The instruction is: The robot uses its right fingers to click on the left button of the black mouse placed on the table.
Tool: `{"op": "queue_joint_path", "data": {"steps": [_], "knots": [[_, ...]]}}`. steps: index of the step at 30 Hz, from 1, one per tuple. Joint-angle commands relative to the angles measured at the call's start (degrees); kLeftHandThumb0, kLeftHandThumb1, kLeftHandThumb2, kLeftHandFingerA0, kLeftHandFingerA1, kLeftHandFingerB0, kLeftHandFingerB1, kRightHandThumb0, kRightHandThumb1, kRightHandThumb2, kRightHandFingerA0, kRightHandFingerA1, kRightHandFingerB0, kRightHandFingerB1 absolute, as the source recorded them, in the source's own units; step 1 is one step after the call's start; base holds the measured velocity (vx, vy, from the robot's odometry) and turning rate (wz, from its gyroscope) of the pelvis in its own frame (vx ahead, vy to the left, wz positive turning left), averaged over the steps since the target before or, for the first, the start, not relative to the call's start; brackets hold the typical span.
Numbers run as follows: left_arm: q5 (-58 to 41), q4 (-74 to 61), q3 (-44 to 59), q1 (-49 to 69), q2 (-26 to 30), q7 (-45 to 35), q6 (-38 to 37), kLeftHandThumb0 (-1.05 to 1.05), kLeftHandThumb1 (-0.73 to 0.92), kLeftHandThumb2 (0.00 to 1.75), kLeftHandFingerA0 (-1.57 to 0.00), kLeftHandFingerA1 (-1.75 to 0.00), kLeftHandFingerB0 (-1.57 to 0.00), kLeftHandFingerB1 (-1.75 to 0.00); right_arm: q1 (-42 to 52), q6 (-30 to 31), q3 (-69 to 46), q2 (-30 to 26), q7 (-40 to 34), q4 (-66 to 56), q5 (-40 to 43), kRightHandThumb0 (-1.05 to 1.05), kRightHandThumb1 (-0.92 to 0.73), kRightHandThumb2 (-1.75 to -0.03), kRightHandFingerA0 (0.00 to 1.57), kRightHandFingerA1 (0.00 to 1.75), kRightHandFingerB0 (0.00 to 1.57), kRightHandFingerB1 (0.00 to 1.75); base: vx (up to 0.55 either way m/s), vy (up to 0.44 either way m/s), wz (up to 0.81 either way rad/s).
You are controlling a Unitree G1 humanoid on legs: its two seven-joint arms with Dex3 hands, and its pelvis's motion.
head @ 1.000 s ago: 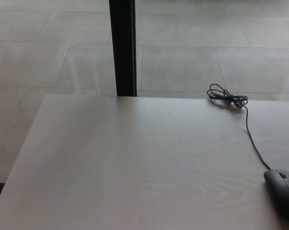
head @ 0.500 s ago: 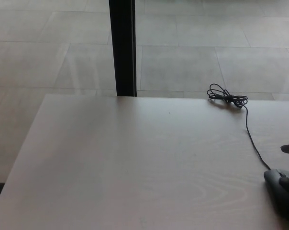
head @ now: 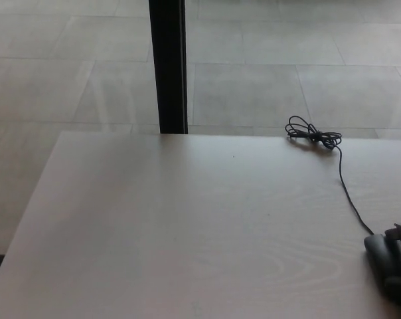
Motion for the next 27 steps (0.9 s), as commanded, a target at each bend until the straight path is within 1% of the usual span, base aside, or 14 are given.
{"op": "queue_joint_path", "data": {"steps": [1,6,7,9,10,12,14,15,17,18,22,23,25,27], "knots": [[-1.3,0.4,-0.1,0.2,1.5,-0.8,-1.6,-0.64,0.75,0.62,-0.75,-0.56,-0.65,-0.49,0.0,-1.0,-0.5,0.3,0.0,0.7,-3.9,-0.85,-0.9,-0.69,0.42,0.45,0.43,0.33,0.0,0.0,0.0],[-1.3,0.8,-0.3,0.1,2.0,-0.6,-1.1,-0.64,0.76,0.63,-0.81,-0.58,-0.67,-0.49,0.9,-2.0,-1.6,0.4,0.0,1.3,-4.0,-0.79,-0.69,-1.11,0.37,0.57,0.37,0.5,0.0,0.0,0.0],[-1.2,0.8,-0.3,0.0,2.0,-0.4,-1.3,-0.63,0.77,0.63,-0.79,-0.57,-0.67,-0.49,1.0,-2.4,-1.8,0.4,-0.1,1.3,-3.9,-0.82,-0.88,-0.67,0.39,0.46,0.44,0.34,0.0,0.0,0.0],[-1.5,0.7,-0.2,0.0,1.9,-0.7,-1.3,-0.65,0.75,0.63,-0.77,-0.55,-0.72,-0.5,1.1,-2.4,-1.8,0.5,0.4,1.3,-4.4,-0.84,-0.76,-1.15,0.35,0.56,0.33,0.47,0.0,0.0,0.0],[-1.2,0.6,-0.4,-0.1,1.9,0.0,-1.4,-0.65,0.75,0.63,-0.8,-0.57,-0.73,-0.51,1.0,-2.2,-1.6,0.7,0.3,1.2,-5.1,-0.82,-0.89,-0.67,0.41,0.45,0.43,0.34,0.0,0.0,0.0],[-1.3,0.7,-0.4,-0.2,2.0,0.2,-1.1,-0.65,0.75,0.62,-0.81,-0.57,-0.73,-0.51,1.0,-2.1,-1.7,1.0,0.5,0.9,-5.4,-0.81,-0.89,-0.67,0.41,0.45,0.42,0.33,0.0,0.0,0.0],[-1.6,0.8,-0.2,-0.1,1.7,-0.2,-1.3,-0.63,0.75,0.63,-0.79,-0.56,-0.71,-0.51,1.1,-1.6,-1.7,1.2,1.6,0.1,-5.8,-0.85,-0.76,-1.15,0.35,0.55,0.32,0.46,0.0,0.0,0.0],[-1.6,0.8,-0.3,-0.1,1.8,-0.2,-1.3,-0.63,0.75,0.63,-0.79,-0.56,-0.72,-0.52,1.1,-1.6,-1.8,1.3,1.9,0.0,-5.7,-0.82,-0.9,-0.68,0.39,0.43,0.41,0.33,0.0,0.0,0.0],[-1.4,0.7,-0.6,0.1,1.8,-0.4,-1.5,-0.62,0.76,0.63,-0.78,-0.56,-0.65,-0.49,1.1,-1.3,-2.0,1.4,3.0,-0.5,-5.8,-0.82,-0.9,-0.68,0.39,0.43,0.4,0.33,0.0,0.0,0.0],[-1.4,0.7,-0.7,0.3,1.9,-0.7,-1.5,-0.62,0.78,0.63,-0.77,-0.54,-0.65,-0.49,1.0,-1.2,-1.9,1.7,3.2,-0.5,-6.2,-0.85,-0.77,-1.15,0.35,0.54,0.31,0.46,0.0,0.0,0.0],[-2.1,0.5,-0.4,0.1,1.9,-1.5,-1.4,-0.64,0.77,0.63,-0.77,-0.57,-0.68,-0.5,1.1,-1.9,-1.7,2.2,2.5,0.8,-6.9,-0.83,-0.74,-1.13,0.34,0.54,0.31,0.46,0.0,0.0,0.0],[-2.1,0.4,-0.5,0.0,2.0,-1.2,-1.1,-0.64,0.76,0.63,-0.77,-0.56,-0.68,-0.49,1.2,-2.3,-1.8,2.4,2.2,1.1,-6.8,-0.82,-0.87,-0.67,0.42,0.44,0.43,0.33,0.0,0.0,0.0],[-1.6,0.2,-1.0,0.1,2.1,-0.7,-1.2,-0.64,0.76,0.63,-0.74,-0.55,-0.59,-0.47,1.0,-2.7,-1.6,2.6,2.0,1.6,-7.4,-0.78,-0.69,-1.1,0.37,0.56,0.35,0.49,0.0,0.0,0.0],[-2.1,0.7,-0.8,0.0,2.1,-1.5,-1.4,-0.62,0.77,0.63,-0.76,-0.53,-0.63,-0.48,1.1,-2.7,-1.1,2.6,1.7,1.4,-8.4,-0.81,-0.89,-0.67,0.42,0.44,0.42,0.33,0.0,0.0,0.0]]}}
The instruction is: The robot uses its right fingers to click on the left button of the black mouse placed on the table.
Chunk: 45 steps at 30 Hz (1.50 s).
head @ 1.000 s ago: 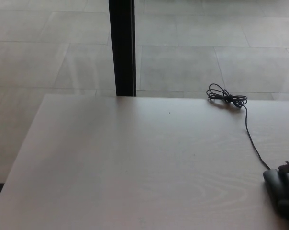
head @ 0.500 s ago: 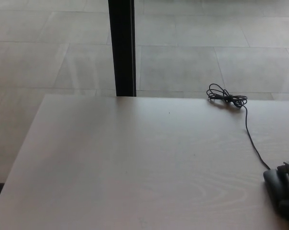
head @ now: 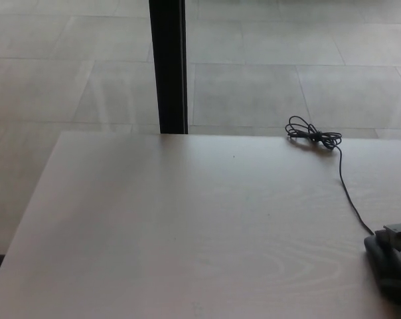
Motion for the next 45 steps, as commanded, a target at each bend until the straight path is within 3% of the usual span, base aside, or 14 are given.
{"op": "queue_joint_path", "data": {"steps": [1,2,4,5,9,14,15,19,23,24,27,29,32,45], "knots": [[-1.1,0.2,-0.2,0.0,1.2,-0.7,-1.0,-0.63,0.77,0.63,-0.77,-0.54,-0.64,-0.47,0.6,-0.1,0.7,0.5,1.0,0.5,-2.7,-0.77,-0.7,-1.11,0.37,0.56,0.34,0.48,0.0,0.0,0.0],[-1.1,0.0,-0.3,0.2,1.1,-0.7,-1.2,-0.63,0.77,0.63,-0.79,-0.57,-0.66,-0.48,0.6,0.3,0.8,0.7,1.2,0.4,-3.1,-0.81,-0.89,-0.67,0.41,0.43,0.42,0.34,0.0,0.0,0.0],[-1.2,0.1,-0.2,0.0,0.9,-0.6,-1.2,-0.63,0.76,0.63,-0.81,-0.56,-0.68,-0.5,0.7,0.0,0.6,0.5,1.3,0.6,-3.1,-0.77,-0.7,-1.11,0.38,0.56,0.33,0.48,0.0,0.0,0.0],[-1.6,0.4,0.0,-0.1,1.0,-0.8,-1.1,-0.64,0.77,0.63,-0.8,-0.57,-0.66,-0.5,0.6,-0.3,0.6,0.7,1.3,1.1,-3.0,-0.81,-0.89,-0.67,0.41,0.44,0.42,0.34,0.0,0.0,0.0],[-1.8,-0.1,-0.1,0.3,0.8,-1.9,-2.0,-0.62,0.78,0.64,-0.78,-0.56,-0.62,-0.48,1.0,-1.0,0.0,0.6,1.2,1.6,-2.5,-0.82,-0.9,-0.68,0.41,0.44,0.41,0.33,0.0,0.0,0.0],[-1.8,-0.4,-0.3,-0.1,0.9,-0.9,-1.4,-0.63,0.76,0.63,-0.78,-0.56,-0.67,-0.5,1.1,-0.9,0.2,0.7,1.1,2.5,-3.3,-0.85,-0.76,-1.16,0.31,0.54,0.32,0.46,0.0,0.0,0.0],[-1.6,-0.3,-0.4,0.0,0.8,-1.0,-2.2,-0.66,0.77,0.63,-0.8,-0.59,-0.65,-0.49,1.2,-1.8,1.2,0.3,1.5,2.9,-4.1,-0.81,-0.89,-0.67,0.39,0.46,0.42,0.34,0.0,0.0,0.0],[-1.4,-0.5,-0.8,0.1,0.7,-1.1,-2.8,-0.65,0.79,0.63,-0.78,-0.57,-0.66,-0.48,2.3,-1.8,2.3,0.3,2.6,1.8,-4.8,-0.83,-0.74,-1.13,0.3,0.54,0.33,0.48,0.0,0.0,0.0],[-1.4,-0.3,-1.0,0.1,1.0,-0.8,-2.0,-0.67,0.79,0.64,-0.73,-0.53,-0.62,-0.47,2.4,-2.6,4.0,0.7,1.5,3.5,-6.3,-0.81,-0.88,-0.67,0.38,0.47,0.41,0.34,0.0,0.0,0.0],[-1.4,-0.1,-1.0,0.1,1.0,-0.9,-2.1,-0.67,0.77,0.63,-0.76,-0.55,-0.67,-0.49,2.8,-2.7,5.1,0.8,2.3,4.1,-6.9,-0.86,-0.76,-1.15,0.3,0.54,0.33,0.47,0.0,0.0,0.0],[-1.8,-0.1,-0.8,0.0,1.0,-0.6,-1.4,-0.67,0.78,0.63,-0.78,-0.54,-0.67,-0.48,2.9,-2.5,7.5,1.1,2.2,6.5,-8.7,-0.88,-0.77,-1.17,0.29,0.54,0.34,0.48,0.0,0.0,0.0],[-1.9,-0.1,-0.7,0.1,0.9,-0.8,-1.8,-0.66,0.78,0.63,-0.79,-0.56,-0.66,-0.49,3.7,-3.1,7.9,1.2,0.9,7.2,-8.4,-0.84,-0.89,-0.67,0.4,0.48,0.43,0.35,0.0,0.0,0.0],[-2.4,-0.3,-0.3,-0.1,1.0,-1.1,-1.5,-0.66,0.77,0.63,-0.79,-0.57,-0.69,-0.5,3.8,-2.4,9.8,0.9,1.5,7.5,-10.2,-0.87,-0.78,-1.18,0.26,0.53,0.32,0.47,0.0,0.0,0.0],[-1.7,-0.1,-1.0,-0.1,1.4,-1.3,-2.6,-0.66,0.79,0.64,-0.79,-0.57,-0.67,-0.5,5.7,-3.5,10.7,1.2,-2.5,10.3,-8.4,-0.78,-0.86,-0.66,0.35,0.49,0.41,0.35,0.0,0.0,0.0]]}}
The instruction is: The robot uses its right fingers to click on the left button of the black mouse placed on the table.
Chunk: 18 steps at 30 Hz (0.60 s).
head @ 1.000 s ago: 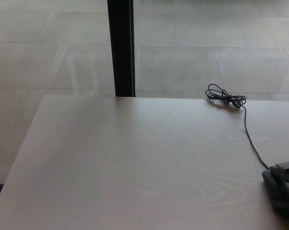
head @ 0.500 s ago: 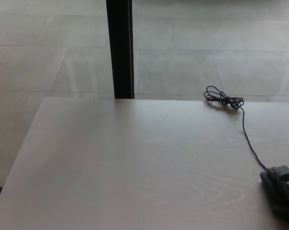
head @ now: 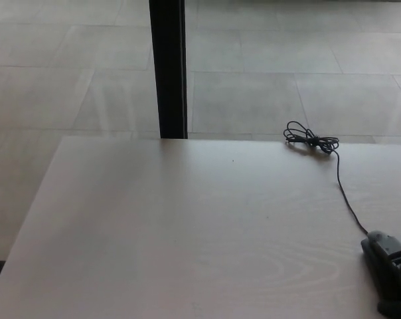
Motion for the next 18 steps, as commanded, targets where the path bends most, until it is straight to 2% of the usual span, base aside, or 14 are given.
{"op": "queue_joint_path", "data": {"steps": [1,4,5,6,7,8,10,11,12,14,15,16,17,18], "knots": [[-1.4,0.0,0.4,-0.2,1.3,-0.8,-1.2,-0.66,0.79,0.63,-0.78,-0.57,-0.67,-0.5,5.5,-2.9,3.3,1.0,4.5,4.4,-0.7,-0.81,-0.73,-1.13,0.26,0.54,0.34,0.5,0.0,0.0,0.0],[-1.6,-0.1,0.6,-0.3,1.4,-0.6,-0.4,-0.67,0.78,0.63,-0.77,-0.56,-0.69,-0.49,5.1,-2.6,3.9,1.3,4.3,5.3,-1.4,-0.83,-0.73,-1.12,0.26,0.54,0.34,0.49,0.0,0.0,0.0],[-1.2,-0.2,0.3,-0.2,1.3,-0.5,-1.1,-0.67,0.79,0.64,-0.78,-0.58,-0.66,-0.49,5.3,-3.2,3.7,1.4,3.8,5.3,-0.9,-0.79,-0.85,-0.66,0.44,0.5,0.41,0.35,0.0,0.0,0.0],[-1.0,-0.3,0.1,0.0,1.3,-0.8,-1.4,-0.66,0.8,0.64,-0.78,-0.58,-0.64,-0.49,5.4,-3.1,3.3,1.3,5.7,4.2,0.1,-0.83,-0.72,-1.1,0.33,0.57,0.31,0.47,0.0,0.0,0.0],[-1.2,-0.4,0.2,0.0,1.3,-0.9,-1.3,-0.67,0.8,0.64,-0.79,-0.58,-0.65,-0.49,5.1,-2.8,3.7,0.9,5.5,3.3,-0.9,-0.82,-0.73,-1.11,0.28,0.56,0.35,0.5,0.0,0.0,0.0],[-1.3,-0.4,0.3,-0.1,1.3,-0.8,-1.3,-0.66,0.8,0.64,-0.78,-0.57,-0.66,-0.49,4.6,-2.5,4.4,0.6,4.9,3.4,-2.2,-0.8,-0.89,-0.67,0.35,0.49,0.42,0.34,0.0,0.0,0.0],[-1.5,-0.6,0.4,-0.5,0.9,-0.1,-1.0,-0.66,0.79,0.64,-0.8,-0.59,-0.65,-0.49,3.8,-2.4,4.2,-0.1,5.6,2.5,-2.2,-0.8,-0.89,-0.67,0.32,0.48,0.4,0.34,0.0,0.0,0.0],[-1.4,-0.4,0.3,-0.6,1.1,0.2,-0.9,-0.67,0.79,0.64,-0.81,-0.59,-0.67,-0.49,3.0,-1.9,4.3,0.0,6.8,2.2,-2.2,-0.83,-0.74,-1.14,0.21,0.52,0.33,0.49,0.0,0.0,0.0],[-1.5,-0.5,0.4,-0.6,1.1,0.0,-0.9,-0.68,0.79,0.64,-0.79,-0.58,-0.66,-0.49,2.2,-1.8,4.5,-0.3,6.8,1.8,-2.8,-0.85,-0.92,-0.69,0.33,0.47,0.39,0.33,0.0,0.0,0.0],[-1.5,-0.5,0.5,-0.7,1.1,0.0,-0.9,-0.68,0.79,0.64,-0.79,-0.58,-0.66,-0.49,1.7,-1.8,4.7,-0.5,6.8,1.6,-3.0,-0.85,-0.92,-0.69,0.33,0.47,0.39,0.33,0.0,0.0,0.0],[-1.6,-0.1,0.5,-0.8,1.2,0.0,-0.9,-0.68,0.78,0.64,-0.78,-0.56,-0.67,-0.5,0.8,-2.6,4.0,-0.5,6.3,1.7,-2.1,-0.85,-0.75,-1.16,0.24,0.53,0.34,0.49,0.0,0.0,0.0],[-1.4,0.1,0.4,-0.8,1.3,0.4,-0.9,-0.67,0.78,0.64,-0.8,-0.56,-0.71,-0.5,0.4,-3.0,3.5,-0.6,6.3,1.5,-1.3,-0.86,-0.75,-1.16,0.24,0.54,0.34,0.49,0.0,0.0,0.0],[-1.3,0.0,0.3,-0.6,1.3,0.1,-0.9,-0.67,0.8,0.64,-0.79,-0.57,-0.7,-0.5,-0.1,-2.9,3.4,-0.7,7.0,1.4,-1.2,-0.85,-0.92,-0.68,0.33,0.48,0.38,0.33,0.0,0.0,0.0],[-1.3,-0.1,0.3,-0.5,1.3,0.1,-0.8,-0.68,0.8,0.64,-0.78,-0.57,-0.69,-0.49,-0.4,-2.9,3.2,-1.0,7.6,0.7,-1.1,-0.84,-0.76,-1.16,0.22,0.52,0.32,0.49,0.0,0.0,0.0]]}}
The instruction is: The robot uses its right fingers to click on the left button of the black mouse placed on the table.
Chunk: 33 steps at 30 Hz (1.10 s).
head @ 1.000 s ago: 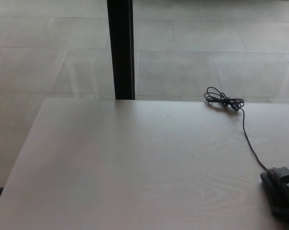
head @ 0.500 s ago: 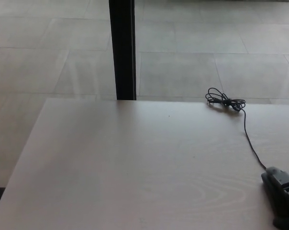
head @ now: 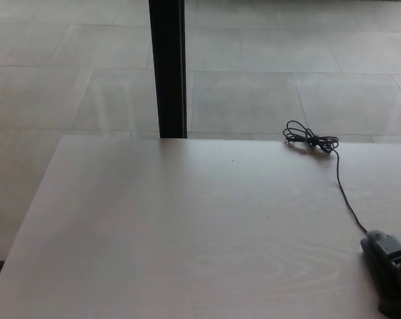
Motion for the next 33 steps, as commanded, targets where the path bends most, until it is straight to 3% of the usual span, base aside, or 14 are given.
{"op": "queue_joint_path", "data": {"steps": [1,12,13,14,15,16,17,18,19,21,29,30,32,33], "knots": [[-0.8,0.0,0.1,0.1,1.3,0.6,-0.5,-0.68,0.8,0.64,-0.78,-0.57,-0.69,-0.49,1.1,-2.4,1.7,-0.9,8.5,-0.4,-1.2,-0.84,-0.76,-1.16,0.22,0.52,0.32,0.49,0.0,0.0,0.0],[-0.8,0.3,-0.1,0.4,1.2,0.1,-0.7,-0.65,0.82,0.65,-0.78,-0.56,-0.7,-0.49,-10.0,-1.0,-10.0,-1.2,13.9,-7.0,4.4,-0.86,-0.79,-1.17,0.3,0.53,0.3,0.46,0.0,0.0,0.0],[-0.8,0.4,0.0,0.4,1.3,0.5,-0.4,-0.65,0.82,0.64,-0.78,-0.56,-0.71,-0.49,-10.8,-1.5,-11.4,-0.9,12.8,-6.5,5.0,-0.82,-0.92,-0.68,0.37,0.43,0.4,0.33,0.0,0.0,0.0],[-0.8,0.5,-0.1,0.4,1.4,0.6,-0.5,-0.65,0.82,0.64,-0.8,-0.56,-0.72,-0.49,-11.5,-1.4,-12.3,-0.7,13.1,-6.4,5.6,-0.83,-0.92,-0.69,0.38,0.44,0.4,0.33,0.0,0.0,0.0],[-0.6,0.5,-0.2,0.6,1.3,0.5,-1.0,-0.65,0.83,0.65,-0.79,-0.57,-0.67,-0.48,-12.5,-1.5,-15.2,-0.1,14.2,-6.4,8.7,-0.87,-0.78,-1.17,0.3,0.54,0.34,0.47,0.0,0.0,0.0],[-0.6,0.5,-0.3,0.6,1.2,0.5,-1.2,-0.65,0.83,0.65,-0.79,-0.57,-0.67,-0.48,-12.8,-1.6,-16.6,0.2,14.9,-6.4,9.7,-0.87,-0.78,-1.17,0.3,0.54,0.34,0.47,0.0,-0.002,0.06],[-0.9,0.7,0.0,0.7,1.1,0.3,-1.2,-0.66,0.83,0.65,-0.8,-0.57,-0.68,-0.47,-12.8,-0.8,-20.2,1.2,15.4,-7.8,13.0,-0.83,-0.9,-0.68,0.38,0.46,0.42,0.33,0.0,0.0,0.0],[-1.0,1.1,0.0,0.7,1.2,0.1,-1.1,-0.66,0.83,0.65,-0.78,-0.53,-0.62,-0.45,-13.0,-0.3,-22.7,1.7,16.6,-8.2,15.9,-0.87,-0.76,-1.16,0.34,0.57,0.32,0.46,0.02,-0.005,0.1],[-1.1,1.3,0.1,0.7,1.3,0.0,-1.1,-0.66,0.83,0.65,-0.78,-0.53,-0.62,-0.45,-13.1,-0.2,-24.0,2.2,17.2,-8.4,16.9,-0.87,-0.76,-1.16,0.34,0.57,0.32,0.46,0.03,-0.004,0.08],[-1.1,1.2,0.1,1.0,1.3,-0.5,-1.3,-0.67,0.82,0.65,-0.79,-0.54,-0.69,-0.47,-13.3,-0.8,-26.5,2.3,17.5,-8.3,18.7,-0.8,-0.88,-0.67,0.44,0.47,0.43,0.34,0.01,0.0,0.04],[-1.0,1.2,0.1,1.5,1.0,0.8,-1.0,-0.68,0.82,0.65,-0.8,-0.54,-0.74,-0.48,-12.6,-0.8,-33.8,0.9,18.5,-9.1,21.0,-0.8,-0.88,-0.67,0.46,0.51,0.44,0.35,0.0,0.0,0.0],[-1.3,1.2,0.2,1.8,1.0,-0.1,-0.9,-0.67,0.84,0.65,-0.78,-0.55,-0.69,-0.47,-12.5,-0.9,-35.2,0.3,18.9,-9.4,21.5,-0.85,-0.73,-0.85,0.47,0.56,0.4,0.42,0.0,0.0,0.0],[-1.5,1.2,0.3,1.8,1.1,-0.1,-0.6,-0.65,0.84,0.65,-0.79,-0.54,-0.7,-0.47,-12.3,-0.5,-37.1,-0.5,20.0,-9.9,22.3,-0.81,-0.9,-0.67,0.51,0.49,0.42,0.34,0.0,0.0,0.0],[-1.4,1.2,0.2,1.9,1.1,0.1,-0.5,-0.66,0.84,0.66,-0.78,-0.54,-0.71,-0.48,-12.3,-0.5,-38.1,-0.6,20.0,-9.8,22.6,-0.79,-0.7,-1.09,0.44,0.59,0.36,0.5,0.0,0.0,0.0]]}}
